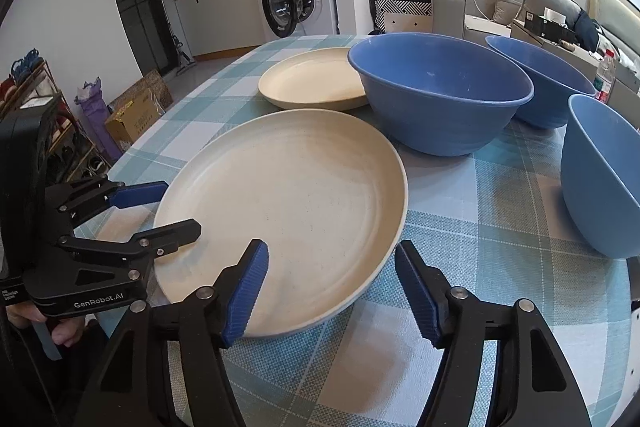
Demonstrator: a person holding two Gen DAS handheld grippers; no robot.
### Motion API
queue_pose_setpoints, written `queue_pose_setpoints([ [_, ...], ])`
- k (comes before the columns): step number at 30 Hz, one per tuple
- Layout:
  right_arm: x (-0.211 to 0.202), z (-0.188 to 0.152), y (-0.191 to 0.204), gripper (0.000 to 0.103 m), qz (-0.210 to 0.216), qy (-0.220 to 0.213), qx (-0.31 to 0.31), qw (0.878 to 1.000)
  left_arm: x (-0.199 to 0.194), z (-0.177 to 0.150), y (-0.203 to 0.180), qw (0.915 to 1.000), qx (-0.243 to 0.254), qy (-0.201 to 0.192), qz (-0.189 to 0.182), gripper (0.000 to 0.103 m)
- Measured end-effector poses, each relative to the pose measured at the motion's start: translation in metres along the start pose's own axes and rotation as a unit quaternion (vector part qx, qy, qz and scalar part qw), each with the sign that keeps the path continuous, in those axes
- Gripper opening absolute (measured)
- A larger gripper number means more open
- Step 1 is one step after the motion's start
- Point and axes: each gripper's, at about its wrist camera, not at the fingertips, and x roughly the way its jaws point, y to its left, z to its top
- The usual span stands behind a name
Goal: Organize plates and bowls
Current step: 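Open both grippers to release the stacked plate and pull back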
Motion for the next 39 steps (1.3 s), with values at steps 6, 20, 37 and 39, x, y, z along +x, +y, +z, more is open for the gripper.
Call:
queue_pose_setpoints([
  [6,-0.004,0.003,-0.003,0.085,-0.005,-0.010,0.008,1.000,0.000,0.001,0.002,1.0000,-0.007,0.000,-0.004,0.060],
  [20,-0.019,0.009,-0.005,0.102,-0.002,-0.042,0.016,0.999,-0.009,0.007,0.014,0.9991,-0.034,-0.026,-0.002,0.090],
  [37,-0.035,0.023,-0.011,0.102,0.004,-0.064,0.009,0.998,-0.027,0.025,0.016,0.9970,-0.033,-0.070,0.002,0.103],
  [39,-0.037,0.027,-0.009,0.102,0.001,-0.067,0.004,0.998,-0.028,0.030,0.018,0.9966,-0.034,-0.075,0.005,0.103],
])
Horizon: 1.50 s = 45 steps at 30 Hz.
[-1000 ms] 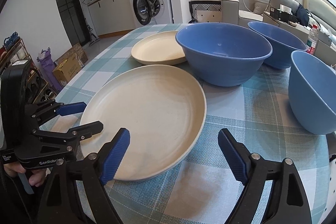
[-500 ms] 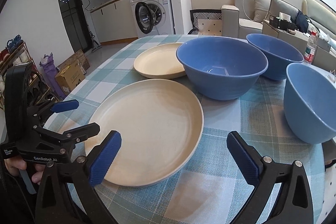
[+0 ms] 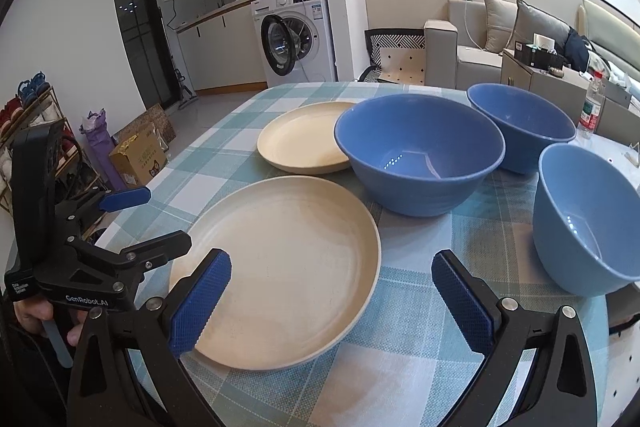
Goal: Organize plates and bowls
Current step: 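Open both grippers to release the stacked plate and pull back, then move both grippers toward the rim of the remaining cream plate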
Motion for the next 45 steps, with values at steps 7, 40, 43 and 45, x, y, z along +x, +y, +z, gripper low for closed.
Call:
queue_pose_setpoints([
  [7,0.000,0.019,-0.004,0.102,-0.004,-0.018,-0.002,1.000,-0.001,0.019,0.004,0.9999,0.002,-0.011,0.012,0.103],
  [40,0.018,0.082,-0.026,0.102,-0.023,-0.060,-0.002,0.998,0.043,0.063,0.035,0.9980,-0.043,0.000,0.045,0.103],
  [43,0.021,0.087,-0.031,0.102,-0.029,-0.061,0.003,0.998,0.049,0.066,0.033,0.9982,-0.040,0.006,0.043,0.103],
  [45,0.022,0.091,-0.033,0.102,-0.027,-0.063,0.006,0.998,0.053,0.069,0.032,0.9984,-0.040,0.009,0.040,0.103],
])
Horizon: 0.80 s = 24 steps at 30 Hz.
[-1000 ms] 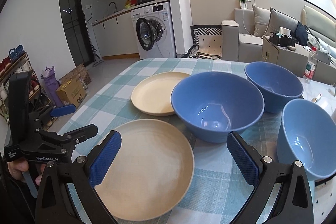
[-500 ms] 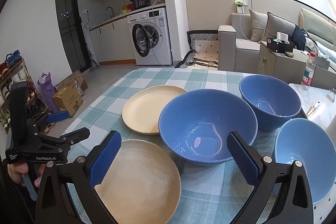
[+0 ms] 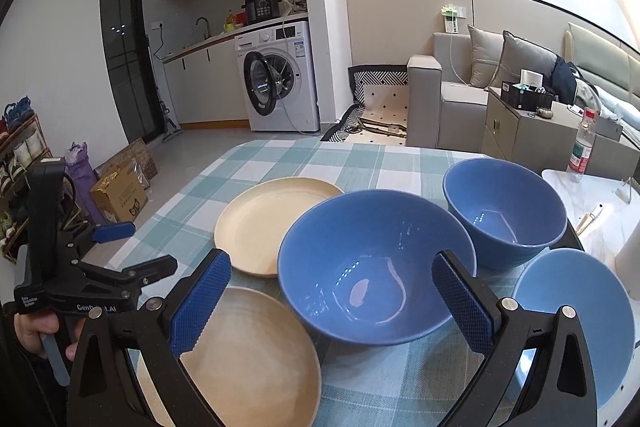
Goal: Organize plates and bowls
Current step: 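Move both grippers toward the rim of the remaining cream plate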
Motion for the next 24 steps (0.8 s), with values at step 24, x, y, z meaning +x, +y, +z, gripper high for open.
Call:
queue_pose_setpoints([
  [24,0.015,0.003,-0.009,0.102,0.007,0.012,0.003,1.000,0.055,0.022,-0.001,0.9994,-0.008,0.034,0.004,0.102],
])
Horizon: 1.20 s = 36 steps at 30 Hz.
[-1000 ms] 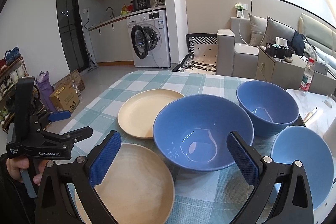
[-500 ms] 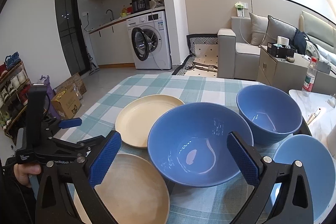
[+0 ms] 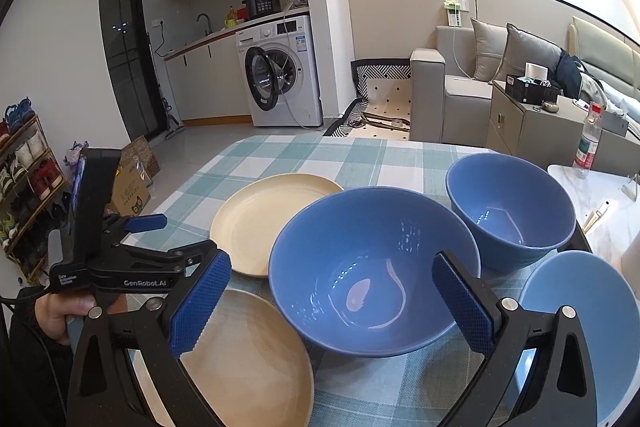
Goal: Organize plates and bowls
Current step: 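Move both grippers toward the rim of the remaining cream plate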
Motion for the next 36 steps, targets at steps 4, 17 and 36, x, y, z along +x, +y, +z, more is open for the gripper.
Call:
queue_pose_setpoints([
  [4,0.005,-0.001,-0.002,0.102,0.000,0.005,0.002,1.000,0.007,0.001,0.002,0.9999,0.002,0.005,0.009,0.102],
  [17,0.012,-0.004,-0.004,0.102,0.001,0.016,0.002,1.000,0.033,0.001,0.004,0.9987,0.008,0.037,0.035,0.067],
  [36,0.012,-0.005,-0.002,0.102,-0.001,0.023,-0.003,1.000,0.041,-0.004,0.020,0.9976,-0.001,0.055,0.043,0.061],
])
